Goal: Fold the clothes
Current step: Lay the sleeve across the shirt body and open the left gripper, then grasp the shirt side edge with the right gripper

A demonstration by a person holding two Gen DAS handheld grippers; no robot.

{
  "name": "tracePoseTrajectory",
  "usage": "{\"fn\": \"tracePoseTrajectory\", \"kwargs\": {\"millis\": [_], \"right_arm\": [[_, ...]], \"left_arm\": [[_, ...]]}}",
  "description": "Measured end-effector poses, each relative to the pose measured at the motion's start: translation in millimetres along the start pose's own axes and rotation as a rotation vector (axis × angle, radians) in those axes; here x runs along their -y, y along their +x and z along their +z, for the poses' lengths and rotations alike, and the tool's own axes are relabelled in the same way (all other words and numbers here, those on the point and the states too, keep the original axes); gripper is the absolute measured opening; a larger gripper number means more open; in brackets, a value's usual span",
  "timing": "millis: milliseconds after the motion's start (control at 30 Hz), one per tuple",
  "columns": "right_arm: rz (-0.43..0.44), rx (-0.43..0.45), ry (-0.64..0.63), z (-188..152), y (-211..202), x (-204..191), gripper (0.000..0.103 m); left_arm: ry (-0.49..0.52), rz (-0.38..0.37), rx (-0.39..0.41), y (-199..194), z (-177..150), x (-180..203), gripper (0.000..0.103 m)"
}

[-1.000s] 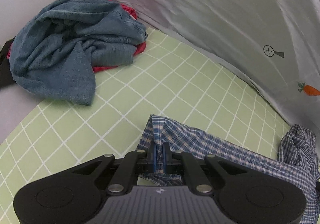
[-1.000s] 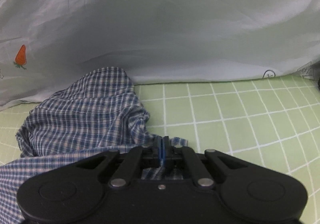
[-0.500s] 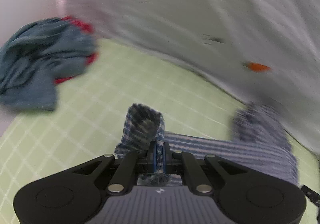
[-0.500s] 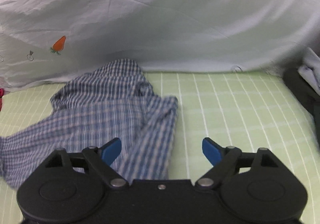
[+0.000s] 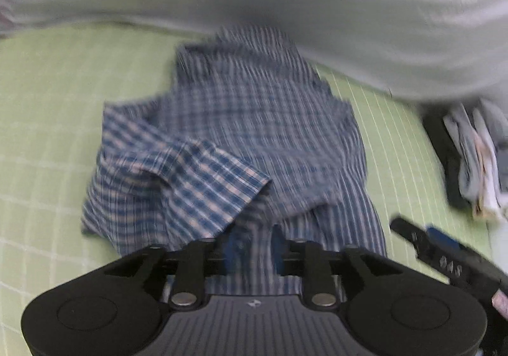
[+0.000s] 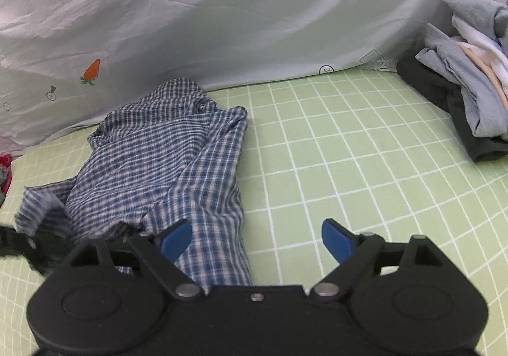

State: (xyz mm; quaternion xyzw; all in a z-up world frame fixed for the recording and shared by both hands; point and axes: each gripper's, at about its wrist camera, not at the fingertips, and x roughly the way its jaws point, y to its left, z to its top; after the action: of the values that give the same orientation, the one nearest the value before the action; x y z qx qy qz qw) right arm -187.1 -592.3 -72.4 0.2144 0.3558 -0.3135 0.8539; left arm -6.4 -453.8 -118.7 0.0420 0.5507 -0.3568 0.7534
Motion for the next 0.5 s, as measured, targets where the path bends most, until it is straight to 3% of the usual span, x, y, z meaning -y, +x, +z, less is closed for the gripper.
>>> {"fn": "tracePoseTrajectory", "kwargs": {"millis": [200, 500], "right_arm": [[0.067, 0.034, -0.044, 6, -2, -26, 0.09], [0.282, 0.017, -0.138, 17, 14, -107, 0.089]], "left_arm": [[-0.014, -0.021, 0.008, -15, -11, -20, 0.048], [-0.088, 0.017, -0.009, -13, -15, -53, 0.05]]}}
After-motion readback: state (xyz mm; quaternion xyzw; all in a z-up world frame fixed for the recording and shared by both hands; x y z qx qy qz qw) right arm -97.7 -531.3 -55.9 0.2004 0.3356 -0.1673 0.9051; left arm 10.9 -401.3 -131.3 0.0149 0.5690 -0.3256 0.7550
